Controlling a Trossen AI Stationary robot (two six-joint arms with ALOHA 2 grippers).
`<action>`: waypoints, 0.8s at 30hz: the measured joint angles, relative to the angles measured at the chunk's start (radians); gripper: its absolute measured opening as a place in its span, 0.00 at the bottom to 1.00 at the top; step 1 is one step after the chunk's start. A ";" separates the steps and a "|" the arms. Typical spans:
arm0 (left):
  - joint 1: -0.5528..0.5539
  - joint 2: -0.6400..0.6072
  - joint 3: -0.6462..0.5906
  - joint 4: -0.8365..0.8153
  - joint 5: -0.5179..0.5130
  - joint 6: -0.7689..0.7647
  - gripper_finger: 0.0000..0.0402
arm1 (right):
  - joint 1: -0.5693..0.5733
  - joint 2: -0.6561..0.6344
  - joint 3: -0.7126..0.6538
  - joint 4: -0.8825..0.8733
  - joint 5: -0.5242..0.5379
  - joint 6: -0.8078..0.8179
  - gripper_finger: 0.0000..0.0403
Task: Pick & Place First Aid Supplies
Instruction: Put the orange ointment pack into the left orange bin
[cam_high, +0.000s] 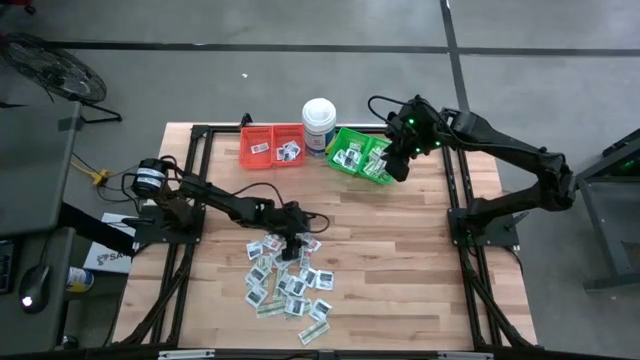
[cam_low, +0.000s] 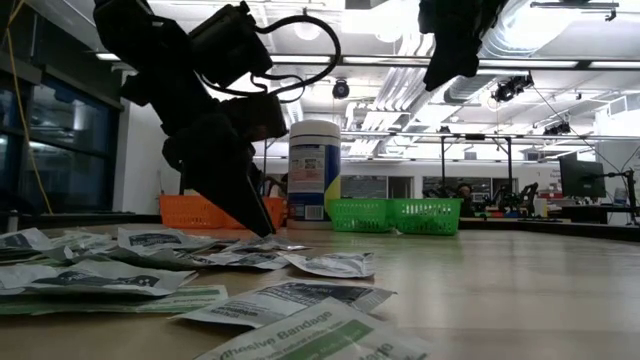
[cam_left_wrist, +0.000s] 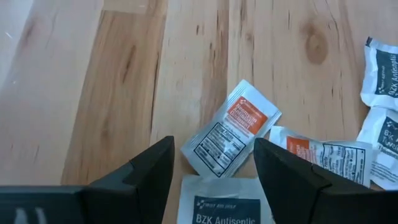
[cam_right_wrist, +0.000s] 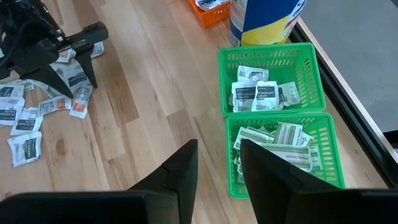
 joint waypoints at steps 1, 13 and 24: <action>0.000 0.009 0.000 0.008 0.000 -0.009 0.54 | 0.000 0.000 0.000 0.000 0.000 0.000 0.28; 0.000 0.061 0.003 0.058 0.032 -0.085 0.53 | 0.000 0.000 0.000 -0.009 0.000 0.000 0.28; -0.003 0.062 0.004 0.013 0.068 -0.085 0.34 | 0.000 0.000 0.000 -0.020 0.000 -0.004 0.28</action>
